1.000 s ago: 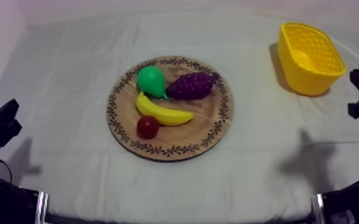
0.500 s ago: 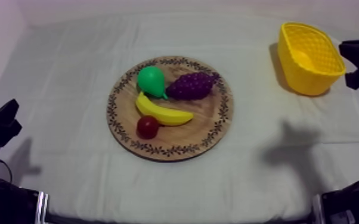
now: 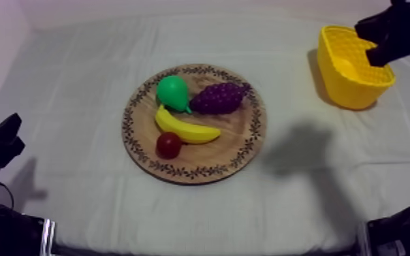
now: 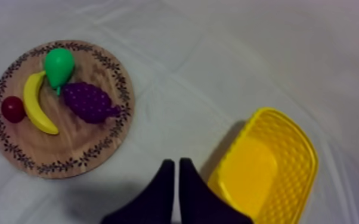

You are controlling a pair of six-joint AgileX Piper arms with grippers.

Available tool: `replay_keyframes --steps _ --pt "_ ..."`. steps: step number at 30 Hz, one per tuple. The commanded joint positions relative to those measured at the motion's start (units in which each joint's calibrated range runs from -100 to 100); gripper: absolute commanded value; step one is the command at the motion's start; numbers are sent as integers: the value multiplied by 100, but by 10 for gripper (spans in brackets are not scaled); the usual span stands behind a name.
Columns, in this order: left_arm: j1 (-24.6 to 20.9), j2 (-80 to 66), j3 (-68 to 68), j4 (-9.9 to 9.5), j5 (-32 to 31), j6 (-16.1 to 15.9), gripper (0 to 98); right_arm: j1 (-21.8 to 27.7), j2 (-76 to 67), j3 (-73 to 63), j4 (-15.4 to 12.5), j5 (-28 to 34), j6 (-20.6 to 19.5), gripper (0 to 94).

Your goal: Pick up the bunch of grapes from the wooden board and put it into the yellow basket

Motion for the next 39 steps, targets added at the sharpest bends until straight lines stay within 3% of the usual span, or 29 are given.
replay_keyframes --steps 1,13,39 --pt "0 0 -2 -2 -1 0 1 -50 234 -307 -74 149 56 5" --pt "0 0 -2 -2 -1 0 1 -279 1034 -1285 -409 753 273 5" --pt "0 0 -2 -2 -1 0 1 -470 2691 -2532 -480 995 731 8"
